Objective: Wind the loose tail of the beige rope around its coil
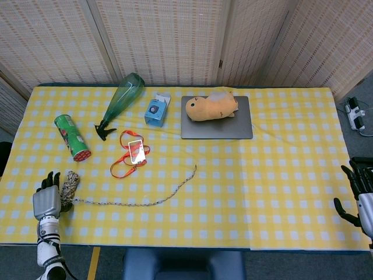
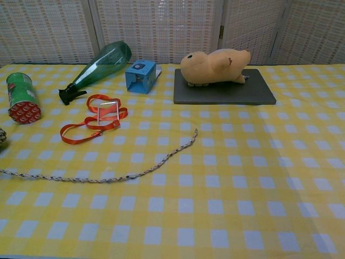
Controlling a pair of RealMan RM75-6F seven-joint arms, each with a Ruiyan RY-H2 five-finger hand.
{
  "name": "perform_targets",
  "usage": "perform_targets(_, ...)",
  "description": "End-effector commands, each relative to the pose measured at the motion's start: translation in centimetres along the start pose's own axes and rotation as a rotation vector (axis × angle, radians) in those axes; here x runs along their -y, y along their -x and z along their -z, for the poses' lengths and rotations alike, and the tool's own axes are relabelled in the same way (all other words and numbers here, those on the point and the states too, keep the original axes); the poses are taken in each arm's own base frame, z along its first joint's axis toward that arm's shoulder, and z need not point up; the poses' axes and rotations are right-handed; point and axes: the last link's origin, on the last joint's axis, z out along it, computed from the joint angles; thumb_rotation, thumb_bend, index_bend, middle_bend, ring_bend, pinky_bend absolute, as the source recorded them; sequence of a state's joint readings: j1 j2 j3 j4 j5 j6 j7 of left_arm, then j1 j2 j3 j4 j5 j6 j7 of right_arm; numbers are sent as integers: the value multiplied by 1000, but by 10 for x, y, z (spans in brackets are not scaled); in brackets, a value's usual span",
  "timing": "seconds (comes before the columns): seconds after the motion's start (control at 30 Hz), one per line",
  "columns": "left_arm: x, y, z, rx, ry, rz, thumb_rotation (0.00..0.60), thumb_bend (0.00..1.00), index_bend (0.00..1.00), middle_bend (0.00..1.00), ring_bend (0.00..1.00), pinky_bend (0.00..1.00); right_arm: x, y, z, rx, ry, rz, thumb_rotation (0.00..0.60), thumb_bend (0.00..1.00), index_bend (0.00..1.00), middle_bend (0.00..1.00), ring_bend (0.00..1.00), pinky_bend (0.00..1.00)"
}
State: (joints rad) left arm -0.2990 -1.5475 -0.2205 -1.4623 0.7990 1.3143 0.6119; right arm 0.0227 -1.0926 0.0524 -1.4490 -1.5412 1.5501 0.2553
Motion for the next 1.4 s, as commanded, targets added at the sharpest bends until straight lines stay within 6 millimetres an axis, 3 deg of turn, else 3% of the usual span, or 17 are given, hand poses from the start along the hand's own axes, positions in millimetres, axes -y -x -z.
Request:
perform_targets(0.03,4,-1,0,-10,-30,2,600,224,138,152,221,415,-1,0,0,1,3,0,600,449,0,0,71,0)
perform_targets(0.3,0,-2,-4,-1,-18,-13,600,225,244,226,276,439,-1,1,0,2,-1,-3,600,450,0,0,72,0)
perform_targets(0.77,0,-1,-16,46,-55,-25,600,228,240,226,263,375,-3,1,2,8,7,-6,600,449,0,0,72,0)
perform_targets(0.87,2,2,-16,66,-62,-19,600,242,275,250,300,426,-3,1,3,8,9,-7,600,450,0,0,72,0)
perform_targets(1.13,1,3,-18,46,-43,8,600,411,486,471,492,609,-2,-1,2,2,4,-6,600,450,0,0,72,0)
perform_targets(1.4,0,-2,-17,1,-19,37,600,470,594,584,587,698,-2,-2,3,-3,9,-4,600,450,0,0,71,0)
